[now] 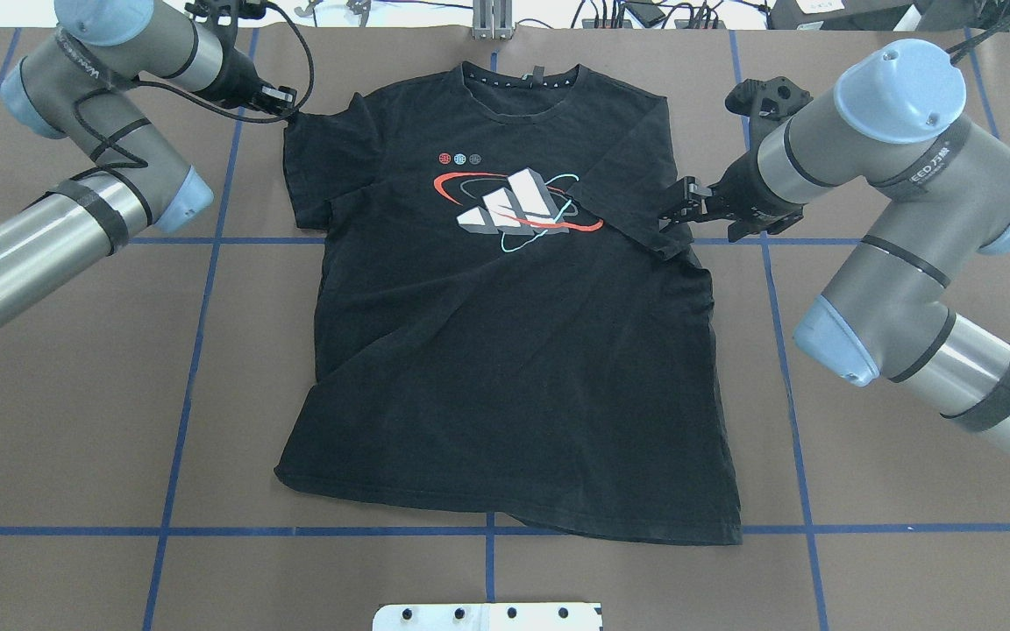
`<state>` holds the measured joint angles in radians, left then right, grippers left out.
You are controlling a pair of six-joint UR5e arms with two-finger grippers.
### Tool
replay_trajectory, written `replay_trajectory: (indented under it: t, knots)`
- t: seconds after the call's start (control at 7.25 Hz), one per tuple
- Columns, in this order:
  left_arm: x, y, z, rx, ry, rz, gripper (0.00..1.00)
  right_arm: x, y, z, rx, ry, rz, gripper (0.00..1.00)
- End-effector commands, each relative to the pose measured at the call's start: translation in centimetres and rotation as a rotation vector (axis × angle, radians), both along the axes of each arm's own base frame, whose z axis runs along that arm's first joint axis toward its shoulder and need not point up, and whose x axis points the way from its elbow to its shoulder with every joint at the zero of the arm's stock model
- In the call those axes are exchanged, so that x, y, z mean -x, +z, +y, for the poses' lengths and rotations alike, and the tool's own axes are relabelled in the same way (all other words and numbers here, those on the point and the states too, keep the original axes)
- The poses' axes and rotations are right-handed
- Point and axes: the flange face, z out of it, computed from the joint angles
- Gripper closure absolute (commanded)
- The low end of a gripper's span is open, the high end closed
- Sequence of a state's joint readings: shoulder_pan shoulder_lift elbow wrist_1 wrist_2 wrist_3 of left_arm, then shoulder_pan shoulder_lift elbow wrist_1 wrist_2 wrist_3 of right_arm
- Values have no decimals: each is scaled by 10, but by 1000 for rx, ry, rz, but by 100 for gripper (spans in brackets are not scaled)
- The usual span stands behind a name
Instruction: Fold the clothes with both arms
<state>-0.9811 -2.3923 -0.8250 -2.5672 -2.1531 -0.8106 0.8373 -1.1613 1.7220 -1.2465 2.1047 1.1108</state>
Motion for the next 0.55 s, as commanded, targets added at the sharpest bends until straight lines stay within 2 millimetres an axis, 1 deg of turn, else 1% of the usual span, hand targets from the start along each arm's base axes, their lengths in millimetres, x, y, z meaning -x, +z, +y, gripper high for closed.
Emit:
replay_trajectory:
  t: [0.0, 0.14, 0.28, 0.41]
  knots:
    - [1, -84, 34, 146, -10, 117, 100, -4, 2, -4, 1, 3, 2, 0]
    - [-44, -111, 53, 210, -4, 148, 100, -4, 4, -5, 4, 5, 5, 0]
    - [-78, -125, 53, 194, -87, 116, 100, -3, 5, -5, 5, 7, 9, 0]
    - [-96, -118, 42, 211, -109, 76, 100, -2, 6, -5, 7, 7, 12, 0]
